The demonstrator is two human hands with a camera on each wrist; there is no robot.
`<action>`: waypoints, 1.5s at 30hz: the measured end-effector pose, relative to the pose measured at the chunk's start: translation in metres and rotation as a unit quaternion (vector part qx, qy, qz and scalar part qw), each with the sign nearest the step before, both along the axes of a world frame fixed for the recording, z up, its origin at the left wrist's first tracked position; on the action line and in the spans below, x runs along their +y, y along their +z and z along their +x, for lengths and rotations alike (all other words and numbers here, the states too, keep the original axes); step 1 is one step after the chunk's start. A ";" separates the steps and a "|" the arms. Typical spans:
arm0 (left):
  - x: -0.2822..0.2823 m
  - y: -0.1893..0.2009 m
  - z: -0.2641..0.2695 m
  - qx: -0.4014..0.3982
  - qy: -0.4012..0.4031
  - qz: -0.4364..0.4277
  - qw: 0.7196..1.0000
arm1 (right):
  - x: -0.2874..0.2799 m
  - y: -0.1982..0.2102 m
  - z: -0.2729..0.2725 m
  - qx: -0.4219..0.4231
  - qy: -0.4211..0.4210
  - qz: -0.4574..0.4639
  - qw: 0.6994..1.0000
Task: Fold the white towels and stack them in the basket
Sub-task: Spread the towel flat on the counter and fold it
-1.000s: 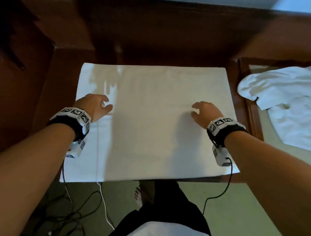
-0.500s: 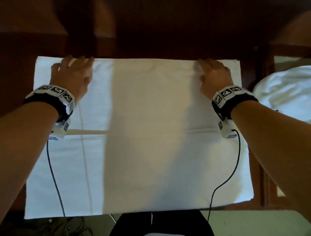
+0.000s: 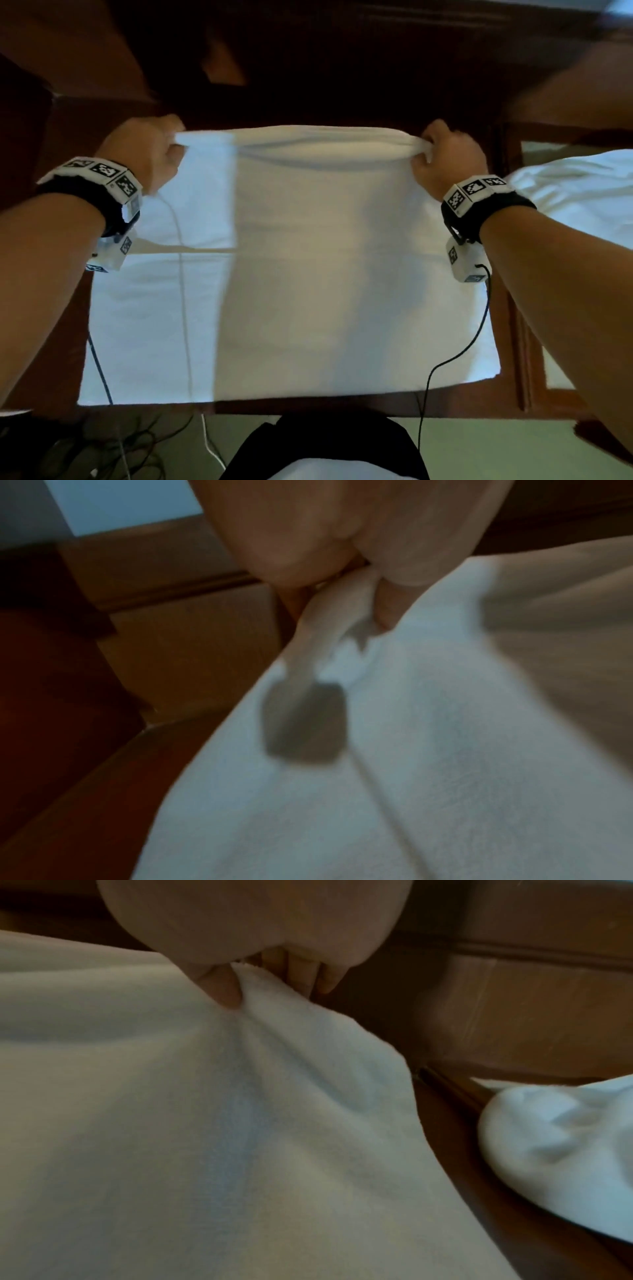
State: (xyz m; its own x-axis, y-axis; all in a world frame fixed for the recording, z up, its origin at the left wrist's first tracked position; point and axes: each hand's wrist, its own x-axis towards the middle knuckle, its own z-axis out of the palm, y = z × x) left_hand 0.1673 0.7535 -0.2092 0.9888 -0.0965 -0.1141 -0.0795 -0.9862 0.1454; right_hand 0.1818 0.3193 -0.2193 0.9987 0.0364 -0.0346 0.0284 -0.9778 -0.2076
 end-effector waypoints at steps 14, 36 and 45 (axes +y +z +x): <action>0.008 -0.006 -0.264 -0.158 -0.069 0.081 0.982 | -0.010 0.000 -0.241 -0.138 0.002 -0.050 0.989; -0.003 -0.105 -0.373 0.065 -0.067 0.010 0.996 | -0.060 -0.081 -0.359 0.105 0.017 -0.102 0.989; -0.004 -0.102 -0.387 0.073 -0.066 0.018 0.995 | -0.083 -0.080 -0.370 0.122 0.000 -0.075 0.990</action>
